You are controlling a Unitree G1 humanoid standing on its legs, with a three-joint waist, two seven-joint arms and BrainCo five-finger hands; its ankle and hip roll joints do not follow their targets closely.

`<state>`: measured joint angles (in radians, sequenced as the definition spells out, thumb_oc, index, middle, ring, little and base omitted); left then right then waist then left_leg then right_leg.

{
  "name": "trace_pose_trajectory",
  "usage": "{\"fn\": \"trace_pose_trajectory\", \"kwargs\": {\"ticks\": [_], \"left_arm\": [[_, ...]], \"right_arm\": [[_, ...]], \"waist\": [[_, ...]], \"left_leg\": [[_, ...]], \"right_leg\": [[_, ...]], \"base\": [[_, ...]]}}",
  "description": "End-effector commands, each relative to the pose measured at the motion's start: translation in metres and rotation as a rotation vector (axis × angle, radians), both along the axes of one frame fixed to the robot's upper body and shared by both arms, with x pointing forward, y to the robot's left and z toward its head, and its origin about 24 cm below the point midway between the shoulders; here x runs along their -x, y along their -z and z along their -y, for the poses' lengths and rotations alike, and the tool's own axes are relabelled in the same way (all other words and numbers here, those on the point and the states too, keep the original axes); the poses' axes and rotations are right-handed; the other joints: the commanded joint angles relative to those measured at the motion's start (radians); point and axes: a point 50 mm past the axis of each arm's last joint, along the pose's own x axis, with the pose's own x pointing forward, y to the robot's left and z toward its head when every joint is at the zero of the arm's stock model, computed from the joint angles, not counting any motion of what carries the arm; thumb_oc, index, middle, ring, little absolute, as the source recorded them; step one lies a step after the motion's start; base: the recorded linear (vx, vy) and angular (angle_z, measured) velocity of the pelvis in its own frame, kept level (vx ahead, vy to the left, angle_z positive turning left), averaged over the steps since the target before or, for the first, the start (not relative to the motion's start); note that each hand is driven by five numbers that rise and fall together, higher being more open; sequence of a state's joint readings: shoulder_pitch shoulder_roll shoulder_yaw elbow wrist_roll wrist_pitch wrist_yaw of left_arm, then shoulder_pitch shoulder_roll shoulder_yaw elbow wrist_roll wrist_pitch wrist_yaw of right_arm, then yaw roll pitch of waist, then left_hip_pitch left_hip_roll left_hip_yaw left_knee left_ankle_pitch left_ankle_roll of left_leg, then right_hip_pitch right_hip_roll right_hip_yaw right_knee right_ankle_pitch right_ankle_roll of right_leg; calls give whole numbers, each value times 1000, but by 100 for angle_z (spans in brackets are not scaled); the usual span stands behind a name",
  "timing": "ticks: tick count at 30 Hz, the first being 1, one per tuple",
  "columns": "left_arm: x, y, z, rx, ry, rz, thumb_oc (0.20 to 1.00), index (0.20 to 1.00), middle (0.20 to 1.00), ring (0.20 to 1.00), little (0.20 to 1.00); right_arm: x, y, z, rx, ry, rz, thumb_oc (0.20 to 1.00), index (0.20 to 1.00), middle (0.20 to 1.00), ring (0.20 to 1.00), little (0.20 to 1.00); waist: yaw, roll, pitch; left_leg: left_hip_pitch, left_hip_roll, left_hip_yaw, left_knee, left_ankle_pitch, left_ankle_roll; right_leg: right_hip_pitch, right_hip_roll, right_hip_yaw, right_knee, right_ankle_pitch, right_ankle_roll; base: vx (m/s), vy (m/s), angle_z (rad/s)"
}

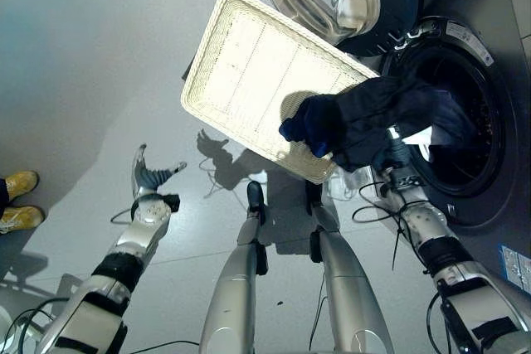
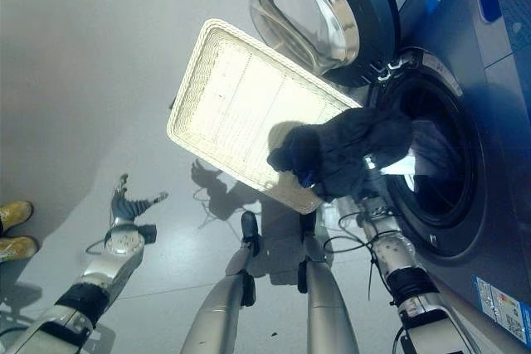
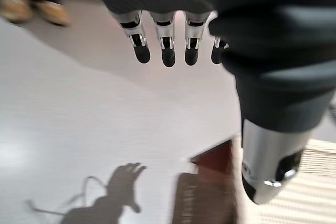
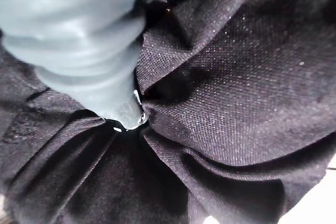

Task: Put the clothes into the washing machine.

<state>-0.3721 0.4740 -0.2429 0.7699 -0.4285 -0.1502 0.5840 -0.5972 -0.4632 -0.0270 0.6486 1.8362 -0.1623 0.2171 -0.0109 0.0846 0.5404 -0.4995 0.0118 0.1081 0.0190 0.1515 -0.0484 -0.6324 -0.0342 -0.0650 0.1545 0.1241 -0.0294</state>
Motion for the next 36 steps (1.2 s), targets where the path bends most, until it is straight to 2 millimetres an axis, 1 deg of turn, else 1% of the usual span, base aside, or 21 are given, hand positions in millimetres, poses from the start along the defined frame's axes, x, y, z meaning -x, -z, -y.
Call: {"fn": "trace_pose_trajectory", "kwargs": {"ticks": [1,4,6,7,8,9,10,12,13,14,15,17,18,19,20,21,22,23,27,31,36], "left_arm": [[12,10,-3,87,-9,56,1000,1000,1000,1000,1000],[22,23,-3,104,-16,25,1000,1000,1000,1000,1000],[24,23,-6,107,-16,11,1000,1000,1000,1000,1000],[23,21,-9,104,-13,10,1000,1000,1000,1000,1000],[23,21,-9,104,-13,10,1000,1000,1000,1000,1000],[22,16,-14,88,-5,12,1000,1000,1000,1000,1000],[22,15,-15,81,-1,13,1000,1000,1000,1000,1000],[17,8,-15,79,7,21,1000,1000,1000,1000,1000],[17,8,-16,78,11,15,1000,1000,1000,1000,1000],[12,2,-18,75,27,16,1000,1000,1000,1000,1000],[11,0,-18,74,35,19,1000,1000,1000,1000,1000],[10,-2,-19,71,57,23,1000,1000,1000,1000,1000],[11,-3,-20,72,71,29,1000,1000,1000,1000,1000],[11,-2,-20,71,73,29,1000,1000,1000,1000,1000],[12,-1,-17,64,91,30,1000,1000,1000,1000,1000],[12,-1,-17,63,94,31,1000,1000,1000,1000,1000],[11,1,-11,60,110,32,1000,1000,1000,1000,1000],[10,1,-9,57,119,31,1000,1000,1000,1000,1000],[8,1,-3,52,150,35,1000,1000,1000,1000,1000],[5,0,1,48,164,39,1000,1000,1000,1000,1000],[6,2,5,54,167,41,1000,1000,1000,1000,1000]], "right_arm": [[16,-53,73,-164,385,54,200,200,200,200,200],[41,-90,123,-236,706,4,200,200,200,200,200],[73,-112,156,-317,963,-30,200,200,200,200,200],[90,-125,169,-389,1073,-10,200,200,200,200,200],[90,-125,169,-389,1073,-10,200,200,200,200,200],[132,-137,185,-564,1316,98,696,696,696,696,696],[145,-137,189,-597,1391,129,1000,1000,1000,1000,1000],[155,-135,193,-638,1423,111,1000,1000,1000,1000,1000],[155,-133,194,-638,1415,89,1000,1000,1000,1000,1000],[137,-118,208,-542,1196,-53,1000,1000,1000,1000,1000],[125,-110,208,-499,1077,-96,1000,1000,1000,1000,1000],[92,-99,196,-378,807,-221,1000,1000,1000,1000,1000],[75,-92,183,-352,682,-293,1000,1000,1000,1000,1000],[73,-89,181,-349,665,-299,1000,1000,1000,1000,1000],[64,-71,174,-333,566,-337,1000,1000,1000,1000,1000],[63,-68,173,-332,554,-344,1000,1000,1000,1000,1000],[54,-56,163,-324,484,-364,1000,1000,1000,1000,1000],[50,-52,159,-316,450,-370,1000,1000,1000,1000,1000],[29,-42,134,-295,314,-377,1000,1000,1000,1000,1000],[21,-35,121,-308,249,-362,1000,1000,1000,1000,1000],[22,-28,119,-292,215,-328,1000,1000,1000,1000,1000]], "waist": [[-31,52,-20],[-27,58,-20],[-26,53,-20],[-24,49,-20],[-24,49,-20],[-30,36,-20],[-35,32,-20],[-39,28,-20],[-40,27,-20],[-42,27,-20],[-39,27,-20],[-29,30,-20],[-22,35,-20],[-20,35,-20],[-10,40,-20],[-8,41,-20],[-1,47,-20],[3,51,-20],[15,66,-20],[15,70,-20],[13,74,-20]], "left_leg": [[-71,-40,4,129,-95,-26],[-80,-39,-1,139,-102,-25],[-98,-38,-6,152,-106,-24],[-110,-37,-8,157,-107,-22],[-110,-37,-8,157,-107,-22],[-132,-34,-17,156,-102,-19],[-141,-35,-23,158,-101,-18],[-173,-36,-28,168,-88,-15],[-169,-37,-30,173,-97,-16],[-188,-39,-36,179,-94,-13],[-194,-39,-35,178,-91,-12],[-205,-40,-34,169,-81,-10],[-208,-40,-33,161,-77,-11],[-209,-40,-33,160,-76,-11],[-210,-42,-36,158,-76,-12],[-210,-43,-37,158,-76,-12],[-209,-46,-37,154,-74,-12],[-208,-48,-38,152,-73,-12],[-205,-50,-35,142,-71,-12],[-202,-51,-34,131,-66,-12],[-189,-51,-31,110,-61,-10]], "right_leg": [[-5,-5,-69,118,-165,76],[-13,-1,-63,131,-173,70],[-26,2,-63,142,-174,67],[-35,6,-63,148,-173,64],[-35,6,-63,148,-173,64],[-54,15,-62,155,-168,62],[-62,19,-59,160,-168,62],[-93,25,-54,166,-151,60],[-90,25,-52,173,-161,61],[-112,28,-46,185,-159,62],[-117,27,-46,182,-155,63],[-125,25,-48,170,-142,65],[-127,22,-52,158,-136,65],[-128,21,-53,157,-136,65],[-126,14,-65,155,-136,67],[-124,13,-67,154,-137,67],[-121,12,-71,150,-137,66],[-119,10,-74,149,-139,65],[-115,5,-84,149,-147,62],[-116,9,-83,149,-148,61],[-109,14,-78,141,-147,64]], "base": [[31,4,2],[33,9,0],[12,-24,1],[12,-39,2],[7,-112,4],[3,-124,3],[4,-138,7],[4,-53,16],[39,-58,15],[46,-52,5],[16,-68,2],[-18,-68,3],[-18,-72,4],[-12,-123,0],[1,-86,0],[4,-98,-5],[4,-38,-8],[3,-36,-10],[-10,-14,-10],[-14,1,-11],[-14,18,-1]]}}
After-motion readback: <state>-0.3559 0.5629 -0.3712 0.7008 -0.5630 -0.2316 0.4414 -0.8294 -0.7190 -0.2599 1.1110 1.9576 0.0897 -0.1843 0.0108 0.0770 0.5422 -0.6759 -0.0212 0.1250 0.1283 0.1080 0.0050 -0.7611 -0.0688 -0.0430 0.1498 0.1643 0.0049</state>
